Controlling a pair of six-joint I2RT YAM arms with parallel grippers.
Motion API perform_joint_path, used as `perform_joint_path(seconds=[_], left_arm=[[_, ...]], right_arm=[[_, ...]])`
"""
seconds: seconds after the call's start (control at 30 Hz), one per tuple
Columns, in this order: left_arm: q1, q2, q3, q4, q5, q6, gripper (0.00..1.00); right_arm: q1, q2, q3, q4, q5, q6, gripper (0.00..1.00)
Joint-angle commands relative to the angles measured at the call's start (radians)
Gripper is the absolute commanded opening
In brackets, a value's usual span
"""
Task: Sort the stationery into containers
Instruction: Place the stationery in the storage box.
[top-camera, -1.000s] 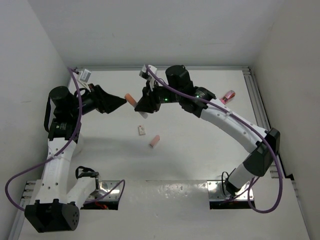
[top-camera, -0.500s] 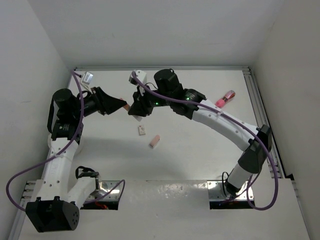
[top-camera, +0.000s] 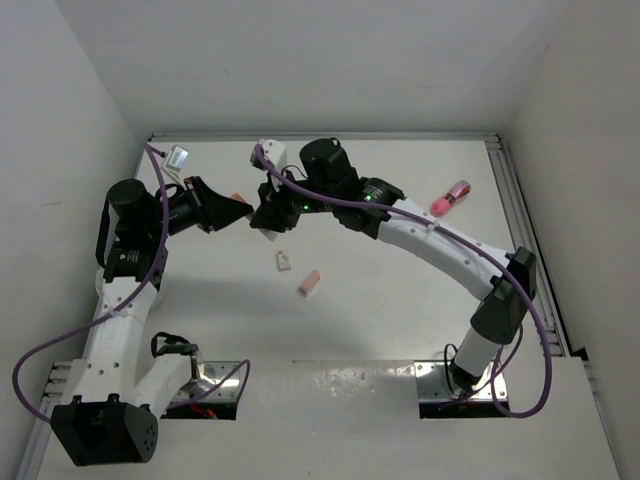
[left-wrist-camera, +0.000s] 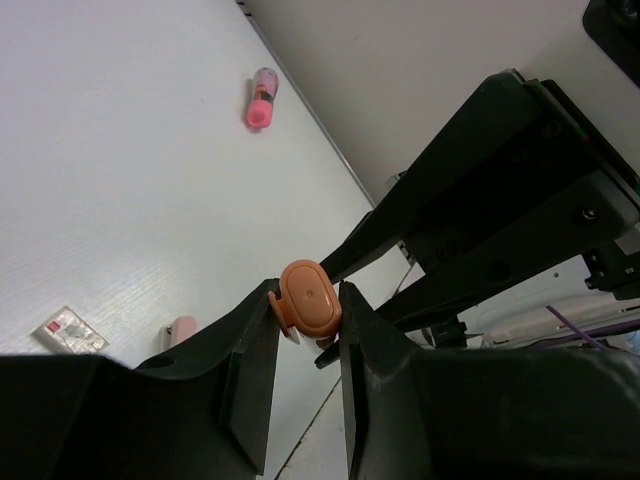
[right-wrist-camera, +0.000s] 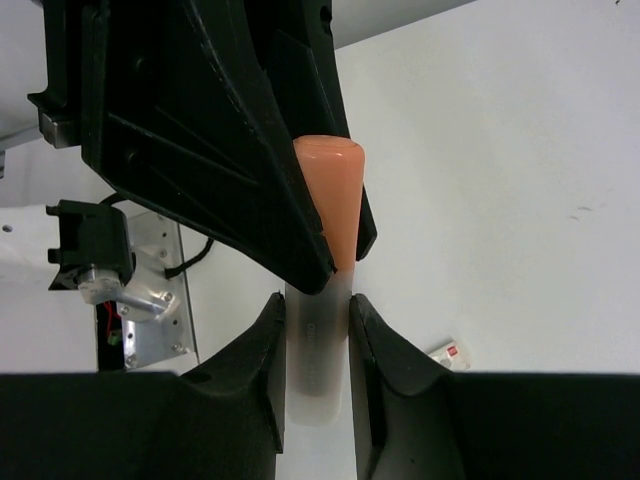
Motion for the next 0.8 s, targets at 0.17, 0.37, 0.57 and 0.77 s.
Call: perform_joint_path(seconds=[0.17, 0.37, 0.57, 0.77], left_arm=[[0.041, 0.032, 0.159, -0.288, -0.150, 0.302, 0.00], [0.052, 0.151, 0.411, -0.744, -0.610, 0.839, 0.00], [0.069, 0.228, 0.400, -0.859, -0.930, 1.017, 0.00], [0.083, 0.211, 0.287, -0.803, -1.073, 1.140, 0.00]], right_arm=[[-0.001, -0.036, 0.022, 0.006, 0.029, -0.001, 0.66], [-0.145, -0.102, -0.064, -0.040, 0.008, 0.028, 0.70], [-0.292, -0.149, -0.161, -0.064, -0.039, 0.025, 0.71], [-0.354, -0.151, -0.192, -0.071, -0.076, 0.043, 0.71]])
